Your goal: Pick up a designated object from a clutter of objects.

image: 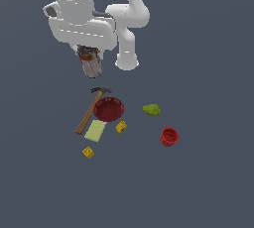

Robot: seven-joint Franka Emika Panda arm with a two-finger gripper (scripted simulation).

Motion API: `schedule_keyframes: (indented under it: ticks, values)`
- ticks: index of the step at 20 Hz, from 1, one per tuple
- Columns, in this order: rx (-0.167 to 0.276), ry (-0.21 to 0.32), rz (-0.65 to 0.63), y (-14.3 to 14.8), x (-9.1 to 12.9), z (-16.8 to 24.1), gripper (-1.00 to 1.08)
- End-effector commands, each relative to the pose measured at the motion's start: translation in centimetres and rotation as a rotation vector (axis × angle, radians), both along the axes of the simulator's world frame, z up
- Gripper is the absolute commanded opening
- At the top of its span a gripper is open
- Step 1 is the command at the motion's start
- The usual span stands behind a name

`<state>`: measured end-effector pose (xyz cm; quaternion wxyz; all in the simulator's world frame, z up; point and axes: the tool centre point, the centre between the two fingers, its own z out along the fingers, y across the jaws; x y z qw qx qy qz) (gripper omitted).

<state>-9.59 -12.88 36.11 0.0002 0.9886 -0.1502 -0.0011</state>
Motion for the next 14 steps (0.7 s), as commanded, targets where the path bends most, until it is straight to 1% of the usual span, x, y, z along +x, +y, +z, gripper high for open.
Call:
schedule_keyframes:
  ticks: [1, 8, 14]
  values:
    - [0.0, -0.002, 0.001, -0.2, 0.0, 2.0, -1.0]
    - [0.0, -0.002, 0.001, -0.6, 0.1, 5.3, -1.0]
    - [0.0, -0.002, 0.001, -0.7, 0.1, 6.1, -1.0]
